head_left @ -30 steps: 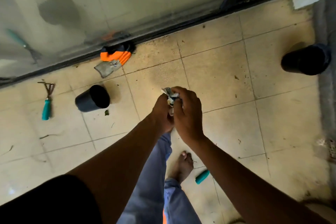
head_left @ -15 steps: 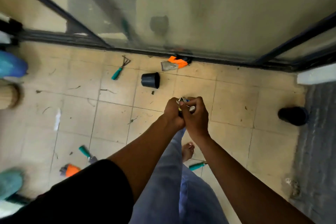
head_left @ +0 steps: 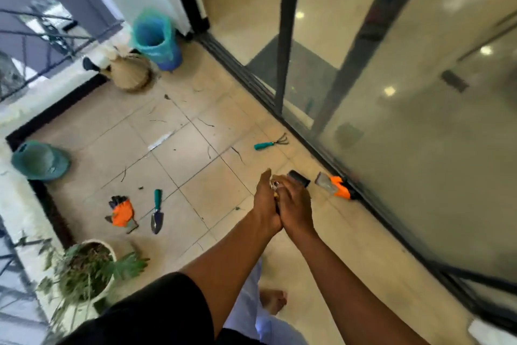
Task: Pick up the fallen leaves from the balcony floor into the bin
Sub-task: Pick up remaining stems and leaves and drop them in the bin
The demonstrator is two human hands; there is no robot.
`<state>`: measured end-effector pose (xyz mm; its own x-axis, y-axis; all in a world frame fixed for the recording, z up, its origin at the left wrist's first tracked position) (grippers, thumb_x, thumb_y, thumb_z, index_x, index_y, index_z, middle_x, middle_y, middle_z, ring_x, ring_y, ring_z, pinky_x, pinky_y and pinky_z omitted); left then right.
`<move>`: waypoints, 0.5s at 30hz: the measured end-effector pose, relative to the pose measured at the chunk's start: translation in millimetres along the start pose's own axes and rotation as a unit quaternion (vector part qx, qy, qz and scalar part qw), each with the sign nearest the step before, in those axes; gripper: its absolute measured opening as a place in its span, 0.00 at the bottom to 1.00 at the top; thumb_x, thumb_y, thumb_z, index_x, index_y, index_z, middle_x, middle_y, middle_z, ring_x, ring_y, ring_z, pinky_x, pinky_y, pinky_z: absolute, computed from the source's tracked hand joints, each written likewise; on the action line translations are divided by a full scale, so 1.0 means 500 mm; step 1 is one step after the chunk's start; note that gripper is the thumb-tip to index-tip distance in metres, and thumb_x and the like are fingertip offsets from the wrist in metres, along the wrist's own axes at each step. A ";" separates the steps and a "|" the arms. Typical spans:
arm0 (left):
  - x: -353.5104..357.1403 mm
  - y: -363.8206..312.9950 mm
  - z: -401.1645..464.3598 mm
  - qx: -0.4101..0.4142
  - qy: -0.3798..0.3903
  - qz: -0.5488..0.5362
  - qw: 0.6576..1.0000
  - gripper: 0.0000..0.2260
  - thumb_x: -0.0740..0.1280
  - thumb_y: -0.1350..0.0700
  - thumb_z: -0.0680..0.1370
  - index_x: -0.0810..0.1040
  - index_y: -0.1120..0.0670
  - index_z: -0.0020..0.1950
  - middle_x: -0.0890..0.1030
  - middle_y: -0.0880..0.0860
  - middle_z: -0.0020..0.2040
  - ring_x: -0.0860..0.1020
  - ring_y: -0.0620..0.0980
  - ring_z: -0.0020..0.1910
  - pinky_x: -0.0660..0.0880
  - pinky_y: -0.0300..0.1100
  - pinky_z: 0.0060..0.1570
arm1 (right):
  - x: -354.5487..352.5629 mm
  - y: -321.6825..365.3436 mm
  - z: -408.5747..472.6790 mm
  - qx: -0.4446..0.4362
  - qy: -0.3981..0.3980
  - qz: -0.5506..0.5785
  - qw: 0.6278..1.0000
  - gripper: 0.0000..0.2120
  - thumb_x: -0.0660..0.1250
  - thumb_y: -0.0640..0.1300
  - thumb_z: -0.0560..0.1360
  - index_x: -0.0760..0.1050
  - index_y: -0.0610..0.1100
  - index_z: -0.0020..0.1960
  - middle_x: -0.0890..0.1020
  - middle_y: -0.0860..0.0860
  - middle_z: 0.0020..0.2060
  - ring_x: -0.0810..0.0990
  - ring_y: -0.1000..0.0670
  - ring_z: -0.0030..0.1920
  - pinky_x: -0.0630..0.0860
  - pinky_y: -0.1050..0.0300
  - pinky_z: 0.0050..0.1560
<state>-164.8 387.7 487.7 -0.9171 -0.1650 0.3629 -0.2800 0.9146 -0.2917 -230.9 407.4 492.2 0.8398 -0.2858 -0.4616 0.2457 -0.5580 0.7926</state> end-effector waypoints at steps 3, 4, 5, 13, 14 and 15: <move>-0.055 -0.088 0.020 0.021 -0.022 -0.041 0.999 0.16 0.60 0.47 0.83 0.76 0.55 0.41 0.76 0.56 0.39 0.79 0.52 0.39 0.77 0.45 0.45 | 0.081 0.058 0.037 -0.007 0.076 -0.075 0.994 0.21 0.54 0.50 0.85 0.68 0.52 0.77 0.76 0.49 0.68 0.73 0.48 0.69 0.69 0.46 0.71; -0.084 -0.116 0.028 0.014 -0.040 -0.051 0.998 0.15 0.59 0.49 0.83 0.75 0.56 0.41 0.77 0.56 0.38 0.80 0.52 0.37 0.78 0.44 0.42 | 0.116 0.082 0.043 -0.013 0.106 -0.080 0.991 0.22 0.54 0.50 0.85 0.63 0.56 0.79 0.76 0.50 0.66 0.73 0.49 0.67 0.70 0.46 0.69; -0.109 -0.135 0.033 -0.001 -0.055 -0.066 0.996 0.15 0.59 0.51 0.83 0.76 0.56 0.42 0.78 0.57 0.38 0.80 0.53 0.35 0.79 0.43 0.38 | 0.144 0.101 0.046 -0.009 0.133 -0.073 0.988 0.23 0.54 0.50 0.85 0.59 0.59 0.79 0.76 0.51 0.66 0.74 0.49 0.66 0.72 0.46 0.68; -0.254 -0.300 -0.005 0.019 -0.082 -0.176 0.981 0.13 0.56 0.56 0.82 0.72 0.55 0.40 0.72 0.54 0.30 0.75 0.49 0.30 0.70 0.41 0.34 | 0.326 0.267 0.048 -0.006 0.222 -0.026 0.975 0.17 0.57 0.48 0.85 0.71 0.56 0.73 0.75 0.53 0.70 0.72 0.53 0.69 0.68 0.58 0.68; -0.276 -0.318 -0.012 0.027 -0.089 -0.202 0.975 0.12 0.56 0.56 0.82 0.72 0.55 0.41 0.72 0.54 0.32 0.74 0.49 0.32 0.70 0.42 0.35 | 0.348 0.281 0.046 -0.011 0.228 -0.034 0.973 0.16 0.58 0.49 0.85 0.72 0.56 0.71 0.75 0.53 0.69 0.73 0.53 0.69 0.69 0.58 0.68; -0.294 -0.332 -0.016 0.032 -0.102 -0.226 0.968 0.11 0.57 0.56 0.82 0.72 0.55 0.41 0.72 0.53 0.33 0.74 0.49 0.33 0.70 0.42 0.36 | 0.362 0.293 0.045 -0.012 0.228 -0.045 0.973 0.16 0.60 0.50 0.84 0.73 0.56 0.71 0.76 0.53 0.68 0.74 0.52 0.68 0.70 0.55 0.69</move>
<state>18.6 263.0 490.0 -0.7315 -0.6187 0.2868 -0.6772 0.7081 -0.1998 -53.7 256.4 515.7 0.9402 0.1414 -0.3100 0.3354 -0.5454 0.7682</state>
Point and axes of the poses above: each hand's wrist, its own z-axis towards the middle knuckle, its own x-axis out of the palm, y = z × x, the point moved 6 cm from there along z, towards the middle knuckle
